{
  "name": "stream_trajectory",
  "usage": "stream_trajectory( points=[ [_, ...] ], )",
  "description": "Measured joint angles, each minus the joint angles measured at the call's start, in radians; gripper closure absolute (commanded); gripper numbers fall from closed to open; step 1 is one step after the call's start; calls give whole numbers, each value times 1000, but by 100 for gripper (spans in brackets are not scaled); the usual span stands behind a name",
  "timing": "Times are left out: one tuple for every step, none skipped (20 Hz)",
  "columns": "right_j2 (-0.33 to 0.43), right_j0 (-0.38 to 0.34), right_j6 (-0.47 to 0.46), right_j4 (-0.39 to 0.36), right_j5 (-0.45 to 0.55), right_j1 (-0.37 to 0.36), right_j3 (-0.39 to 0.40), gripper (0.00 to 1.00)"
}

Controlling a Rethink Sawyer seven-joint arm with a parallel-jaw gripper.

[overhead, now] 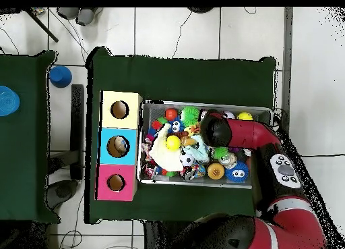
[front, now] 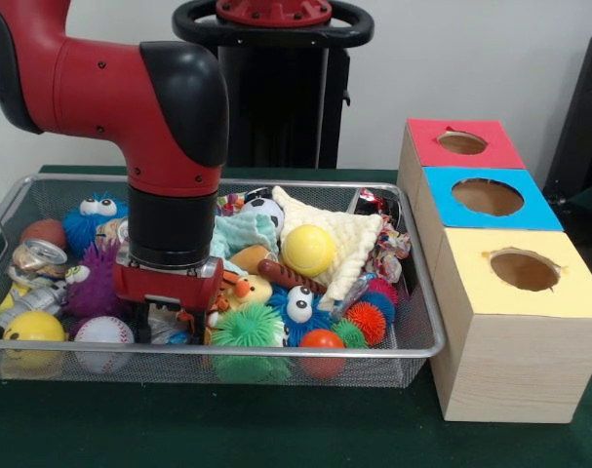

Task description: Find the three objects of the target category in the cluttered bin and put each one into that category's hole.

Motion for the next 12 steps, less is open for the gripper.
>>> stream_trajectory(
  points=[
    [0, 0, 0, 0, 4, 0, 0, 0],
    [0, 0, 0, 0, 10, 0, 0, 0],
    [0, 0, 0, 0, 21, -1, -1, 0],
    [1, 0, 0, 0, 28, -1, -1, 0],
    [1, 0, 0, -1, 35, -2, -1, 0],
    [1, 0, 0, -1, 42, -2, -1, 0],
    [1, 0, 0, -1, 50, -3, -1, 0],
    [1, 0, 0, -1, 59, -5, -1, 0],
    [2, 0, 0, -1, 68, -6, -1, 0],
    [2, 0, 0, -1, 77, -7, -2, 0],
    [2, 0, 0, -1, 82, -8, -2, 0],
    [2, 0, 0, -1, 92, -10, -2, 0]
  ],
)
